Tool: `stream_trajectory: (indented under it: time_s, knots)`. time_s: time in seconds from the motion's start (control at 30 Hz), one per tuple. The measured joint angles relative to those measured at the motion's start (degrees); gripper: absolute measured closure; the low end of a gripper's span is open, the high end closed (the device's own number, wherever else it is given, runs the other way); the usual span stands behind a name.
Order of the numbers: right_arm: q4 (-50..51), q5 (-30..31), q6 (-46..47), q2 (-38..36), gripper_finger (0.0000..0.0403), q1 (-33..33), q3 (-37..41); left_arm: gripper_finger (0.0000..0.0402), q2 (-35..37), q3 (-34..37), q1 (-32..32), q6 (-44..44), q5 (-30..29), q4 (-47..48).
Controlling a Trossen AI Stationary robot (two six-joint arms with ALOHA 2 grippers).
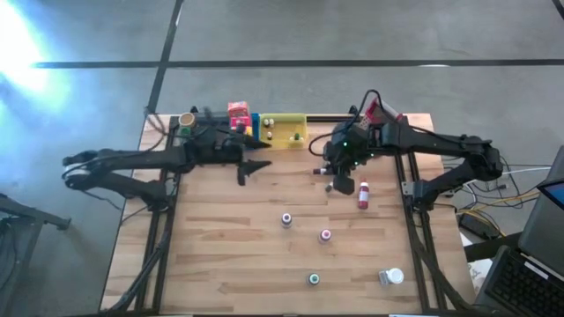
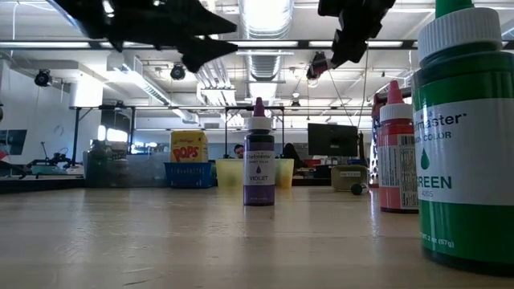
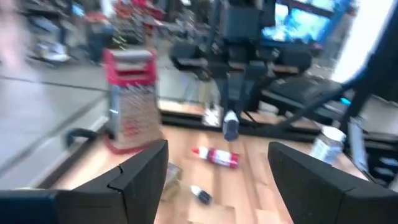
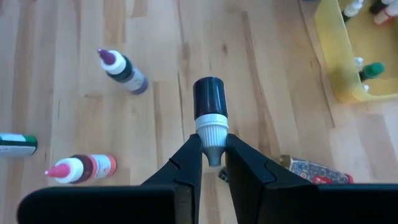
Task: Pick & Place Kitchen Items
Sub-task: Put the small violet food coloring bottle into the yellow bin
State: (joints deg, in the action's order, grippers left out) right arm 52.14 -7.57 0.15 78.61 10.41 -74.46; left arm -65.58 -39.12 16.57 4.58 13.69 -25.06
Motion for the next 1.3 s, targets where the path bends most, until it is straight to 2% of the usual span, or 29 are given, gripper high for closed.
stream_trajectory:
  time_s: [0.13,0.27,0.37,0.5,0.63,0.73,0.87,0.97,1.3]
  knots:
    - [-0.1,0.0,-0.1,-0.1,0.0352,-0.5,0.0,0.0119,-7.9,-5.3,-0.9,-0.5,7.2,0.0]
    - [-0.1,0.0,-0.1,-0.1,0.0347,-0.4,0.0,0.0119,-14.2,-10.8,-2.0,-2.1,17.0,-0.1]
    - [-0.2,0.0,-0.5,-0.1,0.0346,-0.4,0.0,0.0119,-17.8,-14.0,-2.6,0.1,21.7,0.7]
    - [-0.4,0.1,-0.7,-0.1,0.0351,-0.4,0.0,0.0120,-20.9,-16.7,-3.2,1.0,21.7,2.7]
    - [-0.5,0.1,-1.3,-0.1,0.0353,-0.4,0.0,0.0148,-21.9,-19.0,-3.4,-3.1,16.6,7.5]
    - [-0.9,0.1,-1.4,-0.1,0.0348,-0.4,0.0,0.0212,-22.4,-20.5,-3.5,-4.5,13.9,7.7]
    - [-1.9,0.1,-1.7,-0.1,0.0347,-0.4,0.0,0.0324,-23.6,-23.1,-3.6,-4.3,13.6,7.5]
    - [-1.9,0.1,-1.9,-0.1,0.0352,-0.4,0.0,0.0370,-24.7,-23.9,-3.6,-3.4,13.4,7.7]
    - [-2.7,0.1,-1.9,-0.1,0.0347,-0.4,0.0,0.0380,-27.7,-24.5,-4.6,-4.0,11.8,3.9]
